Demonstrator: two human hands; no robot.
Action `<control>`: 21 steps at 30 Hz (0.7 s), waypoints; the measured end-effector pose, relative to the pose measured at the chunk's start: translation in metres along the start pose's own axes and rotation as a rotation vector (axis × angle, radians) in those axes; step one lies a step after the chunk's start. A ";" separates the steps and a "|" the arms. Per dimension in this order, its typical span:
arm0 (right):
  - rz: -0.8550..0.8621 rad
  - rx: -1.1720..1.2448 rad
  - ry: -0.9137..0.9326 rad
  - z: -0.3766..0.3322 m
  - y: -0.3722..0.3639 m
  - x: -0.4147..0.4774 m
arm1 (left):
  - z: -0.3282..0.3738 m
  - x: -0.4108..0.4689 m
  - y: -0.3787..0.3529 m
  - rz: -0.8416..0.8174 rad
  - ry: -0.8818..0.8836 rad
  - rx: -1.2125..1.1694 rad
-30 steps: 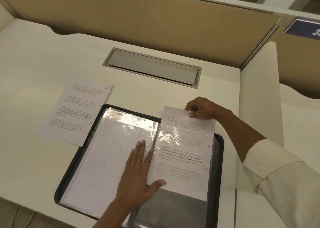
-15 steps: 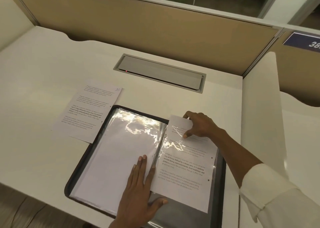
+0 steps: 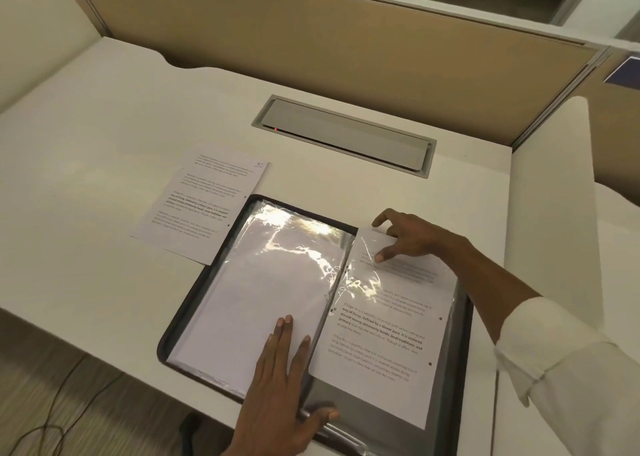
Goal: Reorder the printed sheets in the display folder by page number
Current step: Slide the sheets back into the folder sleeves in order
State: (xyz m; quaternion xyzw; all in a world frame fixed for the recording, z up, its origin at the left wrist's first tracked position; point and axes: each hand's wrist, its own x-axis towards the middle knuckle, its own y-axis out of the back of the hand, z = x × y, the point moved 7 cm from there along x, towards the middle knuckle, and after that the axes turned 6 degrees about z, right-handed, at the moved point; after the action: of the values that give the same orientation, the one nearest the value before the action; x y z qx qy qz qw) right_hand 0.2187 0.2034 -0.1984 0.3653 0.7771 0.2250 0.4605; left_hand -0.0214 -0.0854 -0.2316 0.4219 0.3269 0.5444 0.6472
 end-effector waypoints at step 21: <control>0.168 0.055 -0.017 -0.004 -0.020 -0.012 | -0.003 -0.007 0.017 -0.117 -0.047 -0.019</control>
State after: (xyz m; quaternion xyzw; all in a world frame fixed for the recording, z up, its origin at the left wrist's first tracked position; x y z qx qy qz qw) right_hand 0.2117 0.1818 -0.2034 0.4436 0.7456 0.2382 0.4366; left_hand -0.0331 -0.0909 -0.2176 0.4083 0.3305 0.4987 0.6895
